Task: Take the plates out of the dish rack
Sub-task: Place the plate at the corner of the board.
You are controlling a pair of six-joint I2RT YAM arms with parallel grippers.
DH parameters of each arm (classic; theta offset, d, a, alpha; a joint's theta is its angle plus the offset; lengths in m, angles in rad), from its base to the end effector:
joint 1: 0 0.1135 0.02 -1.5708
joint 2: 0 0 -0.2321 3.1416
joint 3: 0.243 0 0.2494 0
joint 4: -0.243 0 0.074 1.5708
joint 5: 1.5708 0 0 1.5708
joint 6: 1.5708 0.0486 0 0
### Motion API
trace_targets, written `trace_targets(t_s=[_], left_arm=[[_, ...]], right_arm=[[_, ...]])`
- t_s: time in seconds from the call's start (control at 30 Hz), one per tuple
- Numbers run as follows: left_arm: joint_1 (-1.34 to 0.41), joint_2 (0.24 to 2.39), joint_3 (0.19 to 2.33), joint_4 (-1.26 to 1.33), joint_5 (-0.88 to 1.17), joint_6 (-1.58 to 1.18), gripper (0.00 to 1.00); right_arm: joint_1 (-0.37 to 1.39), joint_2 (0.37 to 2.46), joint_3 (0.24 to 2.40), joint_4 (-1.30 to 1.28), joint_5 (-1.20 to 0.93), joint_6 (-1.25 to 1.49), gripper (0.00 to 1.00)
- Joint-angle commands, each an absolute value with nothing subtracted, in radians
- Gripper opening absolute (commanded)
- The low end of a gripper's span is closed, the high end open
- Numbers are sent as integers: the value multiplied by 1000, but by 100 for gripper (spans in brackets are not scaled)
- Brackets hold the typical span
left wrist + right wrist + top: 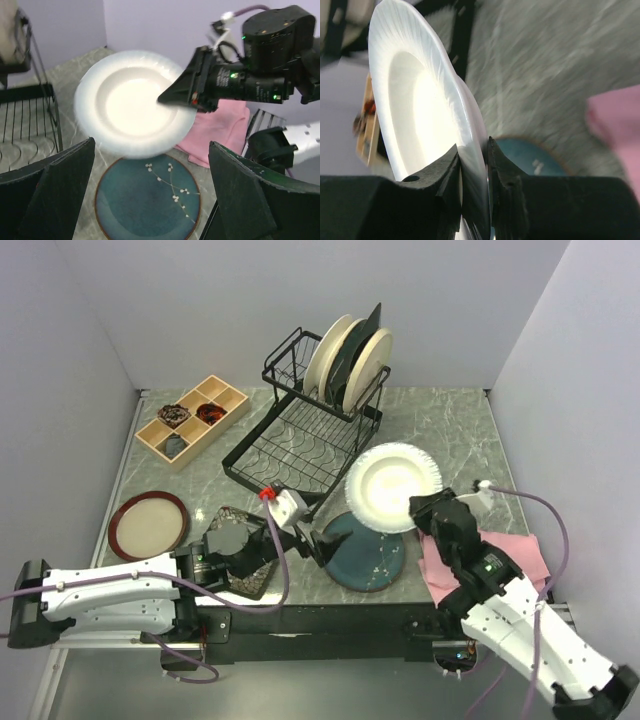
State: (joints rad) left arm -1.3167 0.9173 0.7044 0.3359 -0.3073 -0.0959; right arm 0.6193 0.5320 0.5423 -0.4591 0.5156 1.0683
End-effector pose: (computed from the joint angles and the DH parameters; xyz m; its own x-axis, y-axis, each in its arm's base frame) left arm 0.0765 -0.2359 0.3200 -0.0504 -0.1690 -0.9843 0.8462 0.5163 -0.1320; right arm 0.1492 0.0770 0.2433 -0.2957 0.7255 -0.6214 0.2406 0.6861 0.6866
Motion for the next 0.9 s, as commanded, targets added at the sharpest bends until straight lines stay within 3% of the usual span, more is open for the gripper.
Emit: trace_targets(t_s=[0.0,0.27,0.4,0.6,0.87], left_arm=[[-1259,922,660,325,-325,-256,99],[-1253,869,545,377,-474,-296,100],[-1255,802,445,422,-505,-279,100],[-1256,767,408,459,-466,-287,99],[-1259,681,391,452,-523,-278,99]], right_arm=[[421,564,575,-276,451,1029,0],[89,765,591,-108,375,1054,0],[-89,998,647,72,313,1088,0],[-193,1369,777,407,146,1097,0],[-273,1753,1032,563,3,1150,0]])
